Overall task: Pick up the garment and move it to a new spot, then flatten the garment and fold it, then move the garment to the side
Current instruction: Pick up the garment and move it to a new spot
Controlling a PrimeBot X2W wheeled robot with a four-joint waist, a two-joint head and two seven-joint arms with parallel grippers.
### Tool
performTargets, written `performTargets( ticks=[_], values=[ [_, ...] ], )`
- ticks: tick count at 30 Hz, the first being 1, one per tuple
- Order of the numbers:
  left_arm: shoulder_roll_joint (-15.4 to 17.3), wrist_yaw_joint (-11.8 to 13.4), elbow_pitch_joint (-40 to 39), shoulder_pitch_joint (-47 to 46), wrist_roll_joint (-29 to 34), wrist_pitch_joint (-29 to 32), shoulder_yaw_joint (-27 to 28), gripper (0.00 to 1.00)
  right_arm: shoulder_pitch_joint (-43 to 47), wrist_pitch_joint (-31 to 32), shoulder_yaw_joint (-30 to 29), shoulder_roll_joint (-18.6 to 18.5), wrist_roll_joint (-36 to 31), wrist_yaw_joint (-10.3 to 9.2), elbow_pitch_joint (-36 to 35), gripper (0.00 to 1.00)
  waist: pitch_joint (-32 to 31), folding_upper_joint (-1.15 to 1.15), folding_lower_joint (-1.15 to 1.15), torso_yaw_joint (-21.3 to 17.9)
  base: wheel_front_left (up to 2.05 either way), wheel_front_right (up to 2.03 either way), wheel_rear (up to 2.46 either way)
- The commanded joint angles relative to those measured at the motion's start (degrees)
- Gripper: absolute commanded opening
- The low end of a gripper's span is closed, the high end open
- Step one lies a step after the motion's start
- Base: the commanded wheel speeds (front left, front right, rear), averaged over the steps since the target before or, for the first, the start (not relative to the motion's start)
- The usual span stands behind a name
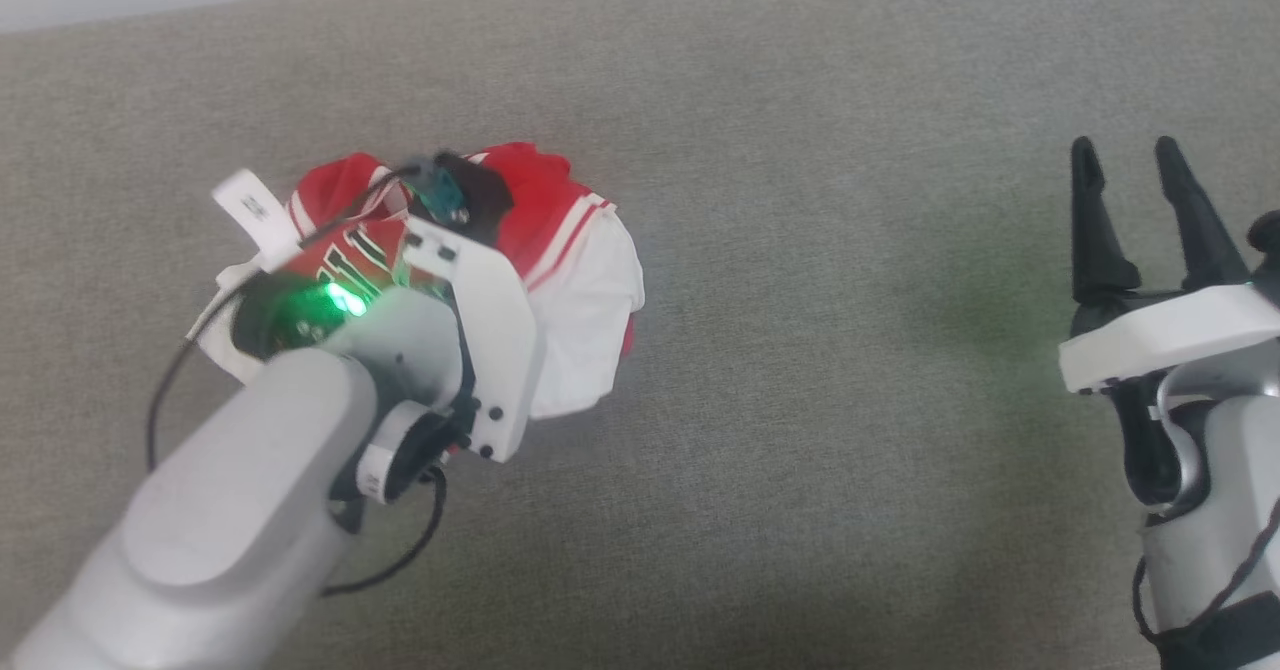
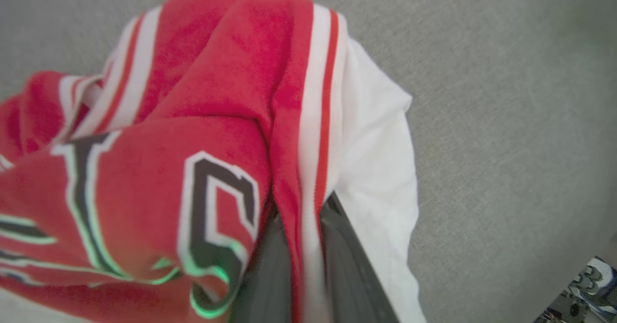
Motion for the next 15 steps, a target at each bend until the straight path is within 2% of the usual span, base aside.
performTargets(
  ticks=[1,11,12,15],
  values=[
    [-0.83,-0.56,2.32,1.06,-1.07,-0.67,-0.34,0.00,-0.63,-0.49,0.54,0.23,0.39,0.00,0.58,1.00,0.09,0.00,0.00,-0.34,0.00,0.00,0.00],
    [-5.16,-4.35,16.68,0.97,-2.44,-2.39,-3.08,0.00,-1.70,-0.98,3.44,-0.01,0.66,0.00,3.04,1.00,-1.14,0.00,0.00,-0.34,0.00,0.00,0.00],
    [-5.55,-4.89,17.26,0.59,-2.74,-2.93,-2.81,0.05,-1.71,-0.96,3.55,-0.15,0.72,0.00,3.20,1.00,-1.41,0.00,0.00,-0.14,0.00,0.00,0.00],
    [-5.94,-6.29,17.88,-1.41,-3.96,-5.53,-0.92,1.00,-1.39,-0.73,3.78,-0.67,0.74,0.00,3.69,1.00,-2.95,0.00,0.00,0.96,0.00,0.00,0.00]
  ],
)
